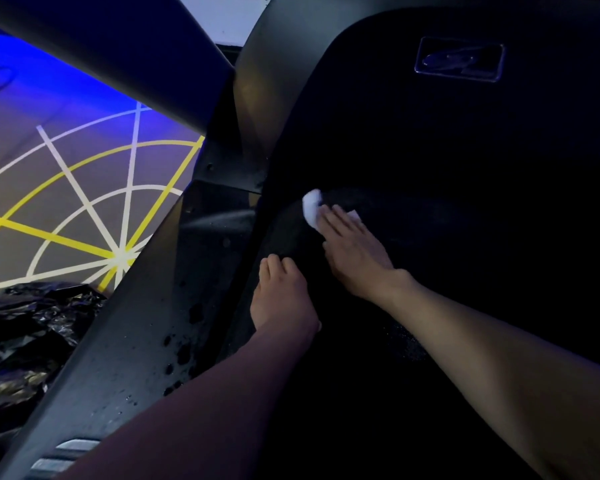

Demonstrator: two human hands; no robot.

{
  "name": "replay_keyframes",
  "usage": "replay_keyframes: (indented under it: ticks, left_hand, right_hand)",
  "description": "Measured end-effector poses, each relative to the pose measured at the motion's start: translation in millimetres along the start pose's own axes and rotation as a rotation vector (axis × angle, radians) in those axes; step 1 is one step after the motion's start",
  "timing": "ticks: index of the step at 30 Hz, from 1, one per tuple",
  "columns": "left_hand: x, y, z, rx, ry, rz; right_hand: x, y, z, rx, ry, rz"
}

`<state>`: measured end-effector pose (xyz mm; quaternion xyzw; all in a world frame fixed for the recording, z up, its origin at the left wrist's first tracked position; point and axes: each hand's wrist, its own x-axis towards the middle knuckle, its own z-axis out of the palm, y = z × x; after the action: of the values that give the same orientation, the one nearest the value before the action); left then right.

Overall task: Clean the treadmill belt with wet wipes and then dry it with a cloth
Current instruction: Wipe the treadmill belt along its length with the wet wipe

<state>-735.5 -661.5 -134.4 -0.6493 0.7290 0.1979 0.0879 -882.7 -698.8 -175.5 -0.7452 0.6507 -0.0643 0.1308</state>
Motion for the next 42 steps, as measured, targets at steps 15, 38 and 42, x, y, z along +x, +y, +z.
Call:
replay_keyframes:
  ticks: [15,38,42]
  left_hand:
    - [1,0,-2,0.014,-0.025,0.005]
    - [7,22,5,0.071,-0.318,-0.025]
    - [0,24,9,0.105,-0.244,-0.009]
  right_hand:
    - [-23,-11,10,-0.183,-0.244,-0.303]
    - [-44,22,-12,-0.054,-0.131,0.044]
    - [-52,36,-13,-0.105,-0.176,-0.063]
